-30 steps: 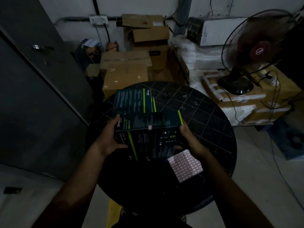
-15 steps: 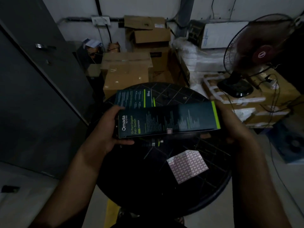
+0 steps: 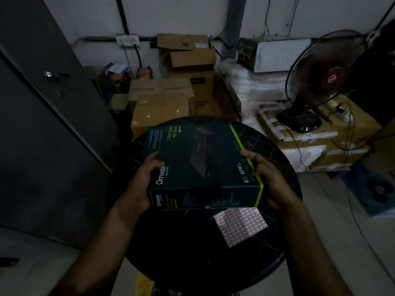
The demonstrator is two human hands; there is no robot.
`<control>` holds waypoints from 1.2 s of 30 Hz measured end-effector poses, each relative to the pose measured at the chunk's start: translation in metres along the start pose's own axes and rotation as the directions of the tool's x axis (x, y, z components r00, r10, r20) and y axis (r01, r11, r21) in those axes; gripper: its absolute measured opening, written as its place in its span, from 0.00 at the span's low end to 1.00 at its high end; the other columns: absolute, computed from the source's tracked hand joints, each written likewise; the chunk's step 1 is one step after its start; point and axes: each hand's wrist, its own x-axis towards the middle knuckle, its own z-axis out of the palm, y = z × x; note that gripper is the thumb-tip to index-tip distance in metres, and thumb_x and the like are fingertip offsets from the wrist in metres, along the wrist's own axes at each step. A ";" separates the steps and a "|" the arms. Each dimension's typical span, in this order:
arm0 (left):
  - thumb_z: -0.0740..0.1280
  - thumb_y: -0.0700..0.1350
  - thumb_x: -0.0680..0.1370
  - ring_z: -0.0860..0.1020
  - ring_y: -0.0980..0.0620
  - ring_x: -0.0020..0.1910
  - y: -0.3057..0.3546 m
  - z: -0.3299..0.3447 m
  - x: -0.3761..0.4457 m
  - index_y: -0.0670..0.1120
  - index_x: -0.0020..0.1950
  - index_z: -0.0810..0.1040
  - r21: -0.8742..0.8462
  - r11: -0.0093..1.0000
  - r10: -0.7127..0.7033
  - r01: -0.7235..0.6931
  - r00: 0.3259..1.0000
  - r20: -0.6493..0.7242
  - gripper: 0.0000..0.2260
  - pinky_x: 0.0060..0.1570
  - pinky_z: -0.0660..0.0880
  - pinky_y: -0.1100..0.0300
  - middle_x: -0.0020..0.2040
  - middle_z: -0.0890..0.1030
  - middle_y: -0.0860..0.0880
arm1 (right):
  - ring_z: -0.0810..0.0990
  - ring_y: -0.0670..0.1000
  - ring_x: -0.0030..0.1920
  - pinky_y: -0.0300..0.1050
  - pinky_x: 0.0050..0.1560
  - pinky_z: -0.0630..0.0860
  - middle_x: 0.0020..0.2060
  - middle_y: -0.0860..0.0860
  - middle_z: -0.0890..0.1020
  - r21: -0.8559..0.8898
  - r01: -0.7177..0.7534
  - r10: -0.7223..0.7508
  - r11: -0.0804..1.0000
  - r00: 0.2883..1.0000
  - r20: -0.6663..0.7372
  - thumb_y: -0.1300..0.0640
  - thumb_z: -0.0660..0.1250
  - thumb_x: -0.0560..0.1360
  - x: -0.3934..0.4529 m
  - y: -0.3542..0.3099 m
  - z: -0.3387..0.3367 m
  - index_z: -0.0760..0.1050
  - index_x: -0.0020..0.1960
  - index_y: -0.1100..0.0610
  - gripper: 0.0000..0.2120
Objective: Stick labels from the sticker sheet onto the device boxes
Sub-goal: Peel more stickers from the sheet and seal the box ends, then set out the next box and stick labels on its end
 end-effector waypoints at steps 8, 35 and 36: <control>0.66 0.38 0.73 0.76 0.48 0.65 -0.032 -0.012 0.016 0.65 0.73 0.66 0.416 0.862 0.222 -0.289 0.954 0.204 0.33 0.58 0.77 0.52 0.70 0.73 0.52 | 0.78 0.57 0.66 0.56 0.61 0.80 0.74 0.51 0.71 -0.088 -0.026 0.032 0.996 0.997 0.071 0.55 0.73 0.73 0.024 0.038 -0.014 0.66 0.75 0.38 0.34; 0.83 0.53 0.62 0.62 0.44 0.75 -0.181 0.135 0.246 0.59 0.73 0.68 0.824 0.525 0.057 -0.214 0.975 0.216 0.43 0.70 0.67 0.52 0.77 0.56 0.47 | 0.65 0.54 0.76 0.55 0.74 0.69 0.78 0.51 0.57 -0.704 -0.051 0.033 0.709 0.999 -0.039 0.36 0.81 0.55 0.198 0.090 -0.229 0.67 0.76 0.45 0.53; 0.83 0.53 0.62 0.62 0.43 0.75 -0.188 0.134 0.255 0.58 0.73 0.69 0.834 0.513 0.052 -0.204 0.977 0.206 0.42 0.70 0.66 0.51 0.78 0.56 0.46 | 0.65 0.54 0.76 0.54 0.74 0.68 0.78 0.52 0.57 -0.710 -0.064 0.041 0.701 0.998 -0.050 0.37 0.81 0.55 0.205 0.098 -0.235 0.67 0.76 0.46 0.53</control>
